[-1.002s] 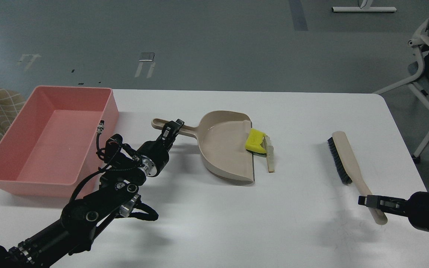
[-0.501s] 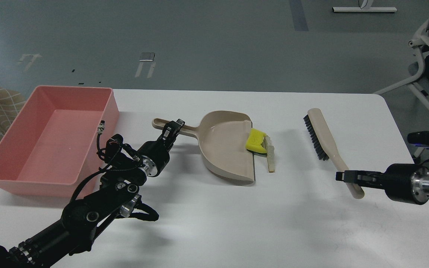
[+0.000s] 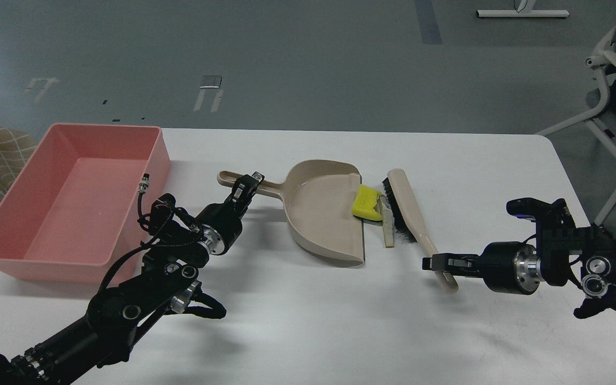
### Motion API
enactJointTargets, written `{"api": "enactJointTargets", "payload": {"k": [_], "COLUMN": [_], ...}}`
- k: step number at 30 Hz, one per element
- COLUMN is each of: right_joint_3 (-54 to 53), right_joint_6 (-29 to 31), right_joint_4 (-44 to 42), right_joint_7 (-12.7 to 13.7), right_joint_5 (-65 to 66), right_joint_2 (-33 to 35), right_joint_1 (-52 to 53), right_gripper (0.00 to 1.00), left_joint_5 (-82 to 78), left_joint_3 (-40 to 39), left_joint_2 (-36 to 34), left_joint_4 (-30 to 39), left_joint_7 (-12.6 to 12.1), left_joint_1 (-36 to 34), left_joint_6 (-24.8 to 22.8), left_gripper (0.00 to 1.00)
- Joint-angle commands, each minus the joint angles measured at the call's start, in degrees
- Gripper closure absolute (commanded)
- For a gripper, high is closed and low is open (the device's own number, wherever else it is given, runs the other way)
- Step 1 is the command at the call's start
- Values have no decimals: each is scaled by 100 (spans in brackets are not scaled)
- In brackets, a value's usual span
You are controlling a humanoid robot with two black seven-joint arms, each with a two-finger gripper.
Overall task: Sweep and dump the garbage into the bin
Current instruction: 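Sweep the brush across the dustpan toward the left gripper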
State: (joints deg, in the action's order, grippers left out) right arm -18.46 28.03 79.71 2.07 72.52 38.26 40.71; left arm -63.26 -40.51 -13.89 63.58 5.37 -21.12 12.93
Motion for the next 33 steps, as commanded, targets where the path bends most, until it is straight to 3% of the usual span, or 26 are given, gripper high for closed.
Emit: {"api": "enactJointTargets", "payload": {"k": [1,8,16,24,28,33], "right_joint_3": [150,150,150,115,1,-17], "right_joint_6": [-3,-3,-3,-3,-3,-3], "right_joint_4": [-201,-439,-404,333,712,896], "right_joint_7": [-40,-111,-102,-102,-102,-181], "right_joint_5": [-62,-378,-537,-581,-590,-730], "right_joint_2": [-345,-1136,-1058,311,1304,2052], "right_joint_1": [209,516,692,736,649,351], "right_gripper": [100,100,100,100,100,100], "left_joint_5": [-20,-29,-29,59,681,1254], "left_joint_3": [0,0,-9,-97,-115,-185], "left_joint_2": [17,-9,-26,17,-26,-149], "left_joint_4": [5,75,128,189,347,619], "left_joint_7": [-1,-1,-1,8,113,122], "left_joint_1": [12,38,47,56,56,38], "left_joint_6": [-1,-1,-1,-27,-62,-62], "left_gripper": [100,100,100,100,100,100]}}
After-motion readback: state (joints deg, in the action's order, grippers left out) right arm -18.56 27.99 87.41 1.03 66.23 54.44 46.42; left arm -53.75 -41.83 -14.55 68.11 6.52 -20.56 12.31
